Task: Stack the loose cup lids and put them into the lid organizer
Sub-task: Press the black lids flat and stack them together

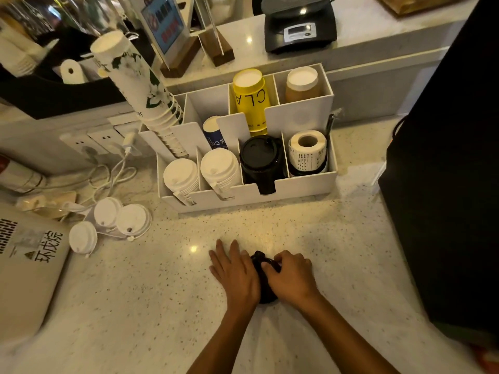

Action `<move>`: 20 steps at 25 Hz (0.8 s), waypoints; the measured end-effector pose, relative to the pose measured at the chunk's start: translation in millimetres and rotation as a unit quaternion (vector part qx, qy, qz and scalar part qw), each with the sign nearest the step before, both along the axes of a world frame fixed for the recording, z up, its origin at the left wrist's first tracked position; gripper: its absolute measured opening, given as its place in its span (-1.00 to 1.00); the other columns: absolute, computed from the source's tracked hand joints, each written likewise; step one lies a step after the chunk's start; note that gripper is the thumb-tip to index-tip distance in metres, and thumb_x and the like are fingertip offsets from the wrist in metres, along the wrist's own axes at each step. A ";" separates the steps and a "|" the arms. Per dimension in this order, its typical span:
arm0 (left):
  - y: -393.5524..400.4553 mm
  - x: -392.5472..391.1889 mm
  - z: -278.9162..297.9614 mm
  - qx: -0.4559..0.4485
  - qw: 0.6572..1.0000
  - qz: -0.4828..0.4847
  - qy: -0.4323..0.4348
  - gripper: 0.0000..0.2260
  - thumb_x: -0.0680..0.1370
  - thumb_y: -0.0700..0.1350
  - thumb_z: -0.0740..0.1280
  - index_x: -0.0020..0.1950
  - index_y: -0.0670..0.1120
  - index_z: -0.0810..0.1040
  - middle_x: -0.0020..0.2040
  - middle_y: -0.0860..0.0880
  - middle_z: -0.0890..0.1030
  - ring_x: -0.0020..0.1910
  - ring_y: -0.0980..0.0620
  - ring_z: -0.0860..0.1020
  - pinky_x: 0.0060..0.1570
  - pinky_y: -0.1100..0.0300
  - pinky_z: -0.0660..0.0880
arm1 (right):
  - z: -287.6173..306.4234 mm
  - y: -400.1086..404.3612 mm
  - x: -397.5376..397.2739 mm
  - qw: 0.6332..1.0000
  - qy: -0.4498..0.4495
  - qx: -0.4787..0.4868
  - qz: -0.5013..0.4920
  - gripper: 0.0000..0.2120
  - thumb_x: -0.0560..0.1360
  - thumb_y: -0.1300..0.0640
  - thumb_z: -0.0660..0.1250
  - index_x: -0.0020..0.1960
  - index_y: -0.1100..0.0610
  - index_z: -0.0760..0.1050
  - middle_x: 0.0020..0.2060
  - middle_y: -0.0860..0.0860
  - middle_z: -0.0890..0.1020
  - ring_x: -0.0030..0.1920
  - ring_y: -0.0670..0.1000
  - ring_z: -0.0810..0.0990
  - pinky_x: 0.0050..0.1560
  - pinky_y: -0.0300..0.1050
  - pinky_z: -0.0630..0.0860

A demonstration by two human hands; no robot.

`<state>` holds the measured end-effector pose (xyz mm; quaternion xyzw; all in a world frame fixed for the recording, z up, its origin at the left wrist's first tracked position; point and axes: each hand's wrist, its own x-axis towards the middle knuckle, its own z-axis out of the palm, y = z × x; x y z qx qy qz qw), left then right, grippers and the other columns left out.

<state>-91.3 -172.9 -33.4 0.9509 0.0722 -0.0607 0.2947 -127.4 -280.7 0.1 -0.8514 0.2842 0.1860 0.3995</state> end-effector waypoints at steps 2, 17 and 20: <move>5.1 -6.3 2.7 -0.020 1.000 -0.018 -0.002 -0.44 0.59 0.15 -0.13 0.49 -0.01 0.33 0.62 -0.06 0.05 0.60 -0.05 -0.11 0.54 -0.07 -0.22 | 0.1 -6.3 -3.3 0.999 0.002 0.040 0.002 -0.57 0.39 -0.32 0.29 0.06 -0.02 0.59 0.01 0.01 0.64 0.08 0.08 0.57 0.11 -0.02 0.54; -20.0 -36.5 106.8 -0.279 0.947 0.129 0.090 -0.65 0.63 -0.13 0.15 -0.28 -0.21 0.55 -0.26 -0.19 0.64 -0.27 -0.10 0.59 -0.27 0.12 0.48 | 60.2 -17.3 -52.0 0.942 -0.151 0.296 -0.043 -0.73 0.46 -0.11 0.44 0.12 -0.06 0.55 0.00 -0.12 0.68 0.00 -0.14 0.66 0.07 -0.17 0.61; -19.9 -37.3 114.9 -0.265 0.952 0.126 0.082 -0.67 0.61 -0.15 0.14 -0.33 -0.20 0.46 -0.25 -0.27 0.60 -0.31 -0.09 0.52 -0.27 0.06 0.43 | 69.6 -14.0 -58.1 0.938 -0.174 0.295 -0.048 -0.78 0.50 -0.09 0.41 0.10 -0.06 0.57 -0.03 -0.14 0.68 -0.03 -0.17 0.66 -0.06 -0.32 0.58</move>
